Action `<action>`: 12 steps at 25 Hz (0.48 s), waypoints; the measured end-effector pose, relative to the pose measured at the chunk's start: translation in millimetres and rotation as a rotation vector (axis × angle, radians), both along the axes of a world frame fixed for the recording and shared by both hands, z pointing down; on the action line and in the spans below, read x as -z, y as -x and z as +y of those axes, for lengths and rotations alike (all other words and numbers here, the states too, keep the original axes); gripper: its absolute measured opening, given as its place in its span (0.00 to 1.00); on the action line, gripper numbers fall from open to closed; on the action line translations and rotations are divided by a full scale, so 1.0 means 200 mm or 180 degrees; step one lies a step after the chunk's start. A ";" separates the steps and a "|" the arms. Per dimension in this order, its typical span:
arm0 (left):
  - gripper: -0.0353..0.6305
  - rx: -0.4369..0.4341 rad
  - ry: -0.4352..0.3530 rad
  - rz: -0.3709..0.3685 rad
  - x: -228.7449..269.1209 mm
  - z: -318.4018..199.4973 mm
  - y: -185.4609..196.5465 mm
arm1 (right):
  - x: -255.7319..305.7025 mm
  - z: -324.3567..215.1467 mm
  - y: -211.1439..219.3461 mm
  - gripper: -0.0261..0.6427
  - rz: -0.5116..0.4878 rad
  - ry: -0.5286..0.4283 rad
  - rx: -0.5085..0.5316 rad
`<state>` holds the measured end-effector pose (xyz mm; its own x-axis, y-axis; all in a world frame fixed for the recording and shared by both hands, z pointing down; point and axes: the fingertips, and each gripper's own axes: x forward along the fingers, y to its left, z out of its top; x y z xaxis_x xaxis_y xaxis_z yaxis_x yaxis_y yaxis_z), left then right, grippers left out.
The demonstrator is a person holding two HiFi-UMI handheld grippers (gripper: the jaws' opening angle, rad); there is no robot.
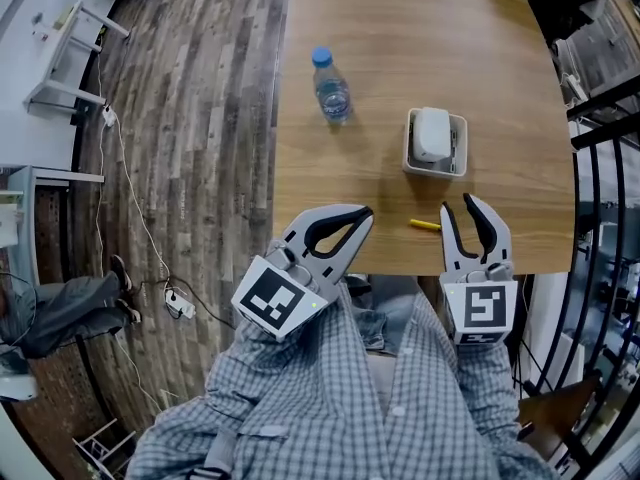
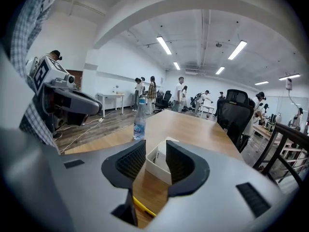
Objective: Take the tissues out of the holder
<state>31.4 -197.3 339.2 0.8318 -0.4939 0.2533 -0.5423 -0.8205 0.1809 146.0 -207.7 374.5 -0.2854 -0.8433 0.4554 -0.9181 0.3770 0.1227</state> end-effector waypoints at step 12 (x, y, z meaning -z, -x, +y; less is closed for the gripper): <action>0.06 0.0291 0.0222 -0.0120 -0.08 -0.10 0.02 | -0.25 -0.25 -0.08 0.41 -0.0219 0.0234 -0.0031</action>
